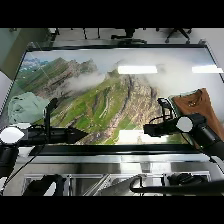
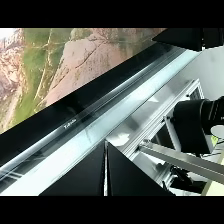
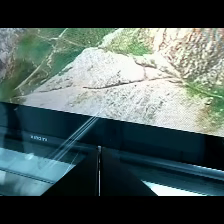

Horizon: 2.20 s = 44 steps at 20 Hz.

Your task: Fold the shirts.

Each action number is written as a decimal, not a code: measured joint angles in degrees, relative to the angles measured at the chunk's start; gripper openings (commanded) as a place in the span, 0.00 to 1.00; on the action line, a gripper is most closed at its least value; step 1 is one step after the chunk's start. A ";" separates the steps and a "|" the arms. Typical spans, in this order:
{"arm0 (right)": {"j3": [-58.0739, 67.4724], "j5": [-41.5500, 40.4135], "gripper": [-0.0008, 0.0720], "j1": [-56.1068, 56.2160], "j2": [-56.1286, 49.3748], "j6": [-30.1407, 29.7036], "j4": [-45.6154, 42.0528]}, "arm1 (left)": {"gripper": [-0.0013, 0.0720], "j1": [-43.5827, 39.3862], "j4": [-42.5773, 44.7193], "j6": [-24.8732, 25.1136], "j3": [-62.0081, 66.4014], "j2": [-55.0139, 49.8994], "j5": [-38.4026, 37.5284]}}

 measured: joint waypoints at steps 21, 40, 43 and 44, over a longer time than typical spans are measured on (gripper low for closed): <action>0.00 0.02 0.04 0.00 0.00 -0.02 -0.04 | 0.98 22.58 42.47 -7.21 22.40 -15.67 8.94; 0.00 0.02 0.04 0.02 0.00 -0.04 -0.02 | 0.04 26.97 54.31 -8.96 50.69 -61.07 5.53; 0.00 0.00 0.04 0.02 0.00 -0.04 -0.02 | 0.04 24.48 46.10 -8.48 57.31 -57.24 1.88; 0.00 -0.02 0.04 0.02 0.00 -0.04 -0.02 | 0.04 23.17 42.60 -8.00 59.45 -55.34 0.72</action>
